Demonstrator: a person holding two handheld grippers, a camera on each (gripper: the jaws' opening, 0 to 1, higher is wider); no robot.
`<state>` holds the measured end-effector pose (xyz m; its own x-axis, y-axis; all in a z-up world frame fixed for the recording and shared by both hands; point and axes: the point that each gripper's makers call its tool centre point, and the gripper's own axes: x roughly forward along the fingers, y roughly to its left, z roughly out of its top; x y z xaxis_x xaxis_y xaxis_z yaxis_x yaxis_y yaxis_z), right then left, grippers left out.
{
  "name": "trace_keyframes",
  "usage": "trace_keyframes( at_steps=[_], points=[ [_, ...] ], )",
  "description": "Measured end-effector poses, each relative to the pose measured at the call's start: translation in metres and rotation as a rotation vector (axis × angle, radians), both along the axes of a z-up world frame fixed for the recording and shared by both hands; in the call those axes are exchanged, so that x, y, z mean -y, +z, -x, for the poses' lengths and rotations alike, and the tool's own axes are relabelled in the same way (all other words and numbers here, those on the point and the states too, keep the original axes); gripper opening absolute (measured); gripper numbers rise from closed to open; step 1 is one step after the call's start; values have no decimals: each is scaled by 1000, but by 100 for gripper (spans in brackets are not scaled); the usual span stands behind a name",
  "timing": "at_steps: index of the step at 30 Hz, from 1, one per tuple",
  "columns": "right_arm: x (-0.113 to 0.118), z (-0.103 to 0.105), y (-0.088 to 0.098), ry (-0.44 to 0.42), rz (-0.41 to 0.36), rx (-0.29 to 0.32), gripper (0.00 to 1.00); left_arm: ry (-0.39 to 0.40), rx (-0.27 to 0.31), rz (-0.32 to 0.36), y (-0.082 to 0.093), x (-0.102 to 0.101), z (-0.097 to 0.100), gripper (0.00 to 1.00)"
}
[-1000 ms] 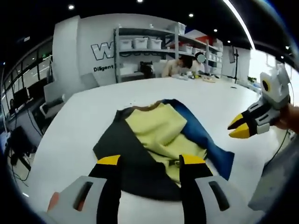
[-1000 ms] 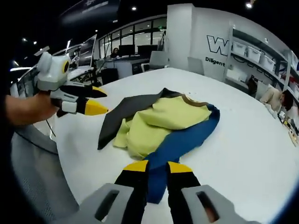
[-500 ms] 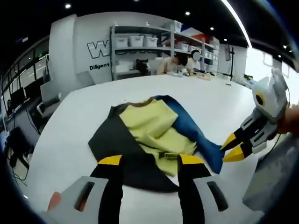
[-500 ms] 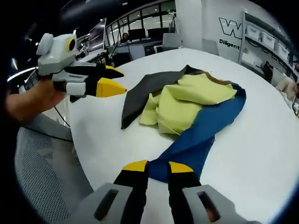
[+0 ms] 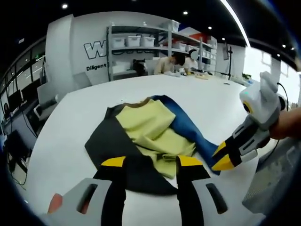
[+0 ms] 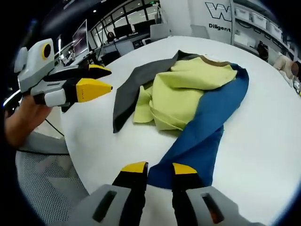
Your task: Fold the garment on the visible template until the final outline fits inside the template.
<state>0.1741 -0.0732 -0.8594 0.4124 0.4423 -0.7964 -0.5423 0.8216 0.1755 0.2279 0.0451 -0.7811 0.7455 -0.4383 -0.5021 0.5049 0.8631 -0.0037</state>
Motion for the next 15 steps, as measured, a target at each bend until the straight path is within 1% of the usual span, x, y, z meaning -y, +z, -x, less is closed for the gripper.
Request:
trace_keyframes(
  at_steps=[2, 6, 7, 9, 10, 11, 13, 15],
  points=[
    [0, -4, 0, -13, 12, 17, 15, -5, 2, 0, 0, 1, 0, 37],
    [-4, -8, -4, -33, 36, 19, 14, -8, 3, 2, 1, 1, 0, 36],
    [-4, -9, -5, -31, 52, 26, 12, -9, 3, 1, 1, 1, 0, 36],
    [5, -14, -9, -14, 136, 60, 4, -9, -1, -2, -1, 1, -1, 36],
    [6, -14, -10, 4, 151, 61, 0, -8, -3, -1, -1, 0, -1, 36],
    [3, -12, -9, -4, 126, 49, 0, -9, -3, 0, -1, 0, -1, 35],
    [4, -14, -3, -22, 91, 55, 0, -11, -1, 1, 0, 1, -1, 35],
    [9, -14, 4, -24, 88, 60, 0, -13, -5, 1, -1, 1, 0, 34]
  ],
)
